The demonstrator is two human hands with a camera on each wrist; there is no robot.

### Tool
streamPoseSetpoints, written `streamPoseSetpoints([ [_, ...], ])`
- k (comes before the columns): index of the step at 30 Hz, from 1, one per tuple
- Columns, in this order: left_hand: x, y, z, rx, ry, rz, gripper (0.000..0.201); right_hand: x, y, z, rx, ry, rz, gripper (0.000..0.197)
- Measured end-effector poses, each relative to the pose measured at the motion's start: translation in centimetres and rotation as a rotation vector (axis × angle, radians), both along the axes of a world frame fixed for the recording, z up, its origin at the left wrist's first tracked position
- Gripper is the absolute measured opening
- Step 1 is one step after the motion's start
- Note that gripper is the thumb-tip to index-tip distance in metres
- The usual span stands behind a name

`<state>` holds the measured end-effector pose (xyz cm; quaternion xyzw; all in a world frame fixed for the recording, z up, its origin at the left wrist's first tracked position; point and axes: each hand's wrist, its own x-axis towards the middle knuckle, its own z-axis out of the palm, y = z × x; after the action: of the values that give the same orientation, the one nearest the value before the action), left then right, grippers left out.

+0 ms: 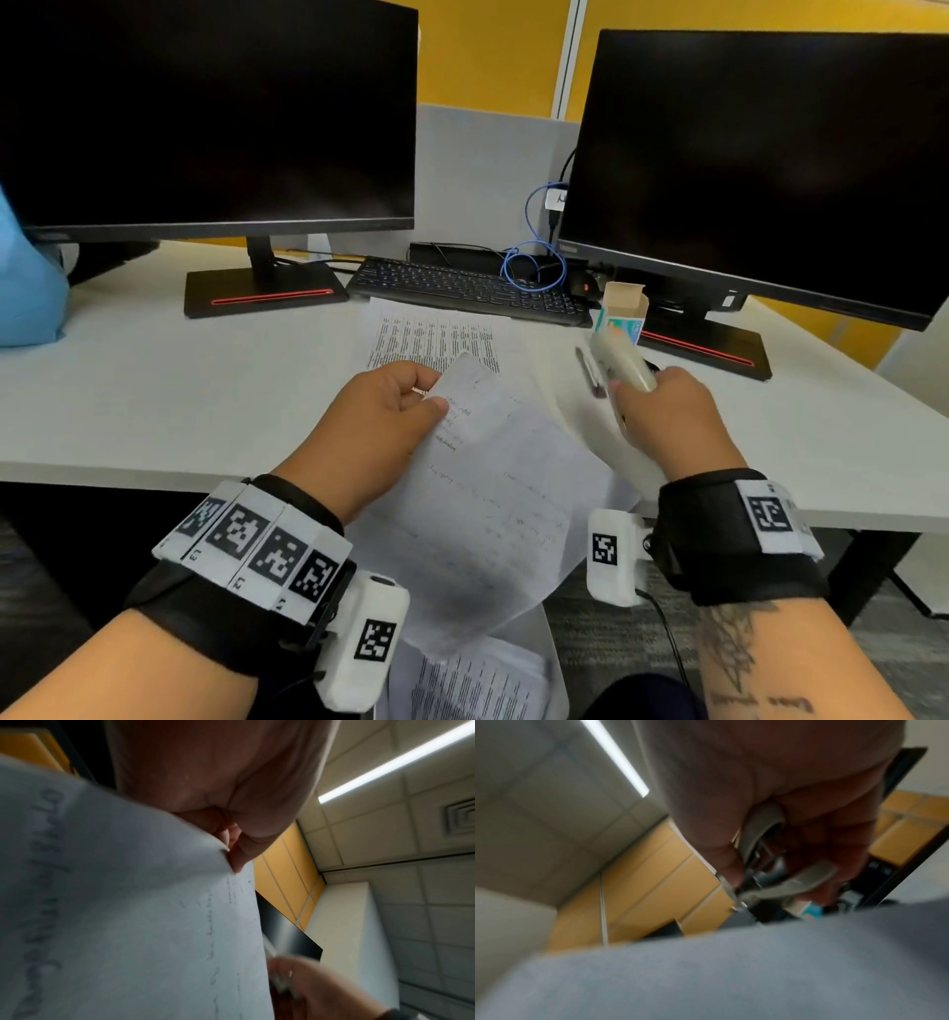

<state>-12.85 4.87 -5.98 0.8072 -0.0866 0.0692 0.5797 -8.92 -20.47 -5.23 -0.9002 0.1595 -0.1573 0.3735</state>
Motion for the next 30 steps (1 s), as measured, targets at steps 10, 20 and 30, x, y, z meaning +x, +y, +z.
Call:
streamPoseSetpoints([
  [10, -1.0, -2.6, 2.2, 0.275, -0.19, 0.012, 0.023, -2.6, 5.7, 4.2, 0.954, -0.517, 0.338, 0.063],
  [20, -2.2, -4.0, 3.7, 0.311, -0.233, -0.001, 0.02, -4.3, 7.4, 4.0, 0.793, -0.561, 0.335, 0.032],
  [30, -3.2, -5.1, 4.0, 0.242, -0.241, -0.079, 0.022, -5.0, 7.3, 4.7, 0.666, -0.687, 0.367, 0.037],
])
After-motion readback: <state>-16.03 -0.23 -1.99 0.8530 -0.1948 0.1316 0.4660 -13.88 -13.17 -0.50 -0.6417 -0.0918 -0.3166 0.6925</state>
